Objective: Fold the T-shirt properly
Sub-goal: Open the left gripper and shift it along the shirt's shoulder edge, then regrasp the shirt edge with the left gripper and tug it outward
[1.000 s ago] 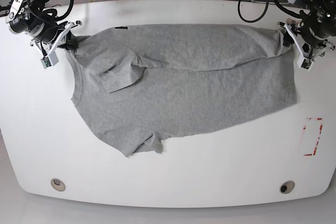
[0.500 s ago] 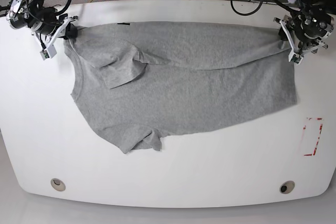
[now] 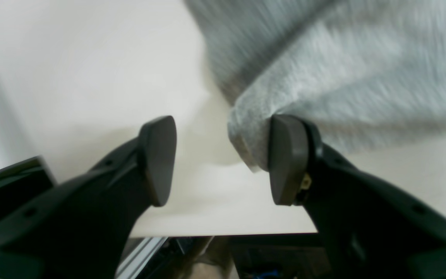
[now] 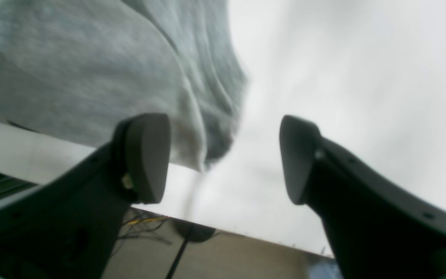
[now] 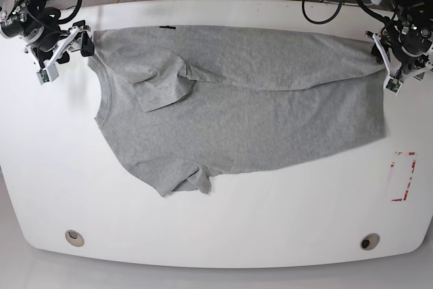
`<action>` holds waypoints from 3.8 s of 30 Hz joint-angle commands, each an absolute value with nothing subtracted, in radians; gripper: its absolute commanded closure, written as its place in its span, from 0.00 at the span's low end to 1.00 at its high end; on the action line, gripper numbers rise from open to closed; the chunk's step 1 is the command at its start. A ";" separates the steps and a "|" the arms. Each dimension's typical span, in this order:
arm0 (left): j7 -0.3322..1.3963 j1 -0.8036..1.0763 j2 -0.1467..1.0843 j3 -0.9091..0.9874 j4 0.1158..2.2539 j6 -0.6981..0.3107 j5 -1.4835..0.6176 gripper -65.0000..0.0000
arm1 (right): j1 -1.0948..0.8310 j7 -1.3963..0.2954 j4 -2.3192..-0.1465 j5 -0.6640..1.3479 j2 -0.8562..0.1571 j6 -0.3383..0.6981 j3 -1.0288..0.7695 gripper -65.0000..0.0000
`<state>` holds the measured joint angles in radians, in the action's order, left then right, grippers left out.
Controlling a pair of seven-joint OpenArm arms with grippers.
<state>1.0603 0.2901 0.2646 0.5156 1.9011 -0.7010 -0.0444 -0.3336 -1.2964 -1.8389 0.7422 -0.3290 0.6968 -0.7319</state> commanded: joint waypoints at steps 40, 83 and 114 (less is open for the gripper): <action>1.205 0.265 0.263 0.653 1.917 -0.698 -0.263 0.46 | -0.291 -1.210 -1.709 0.467 -0.185 0.698 -0.653 1.00; 1.273 0.315 0.265 0.725 1.949 -0.698 -0.470 0.47 | -0.349 -1.210 -1.761 0.475 -0.289 0.698 -0.656 0.56; 1.328 0.248 0.286 0.572 1.733 -0.698 -0.493 0.47 | -0.349 -1.210 -1.761 0.524 -0.288 0.698 -0.654 0.56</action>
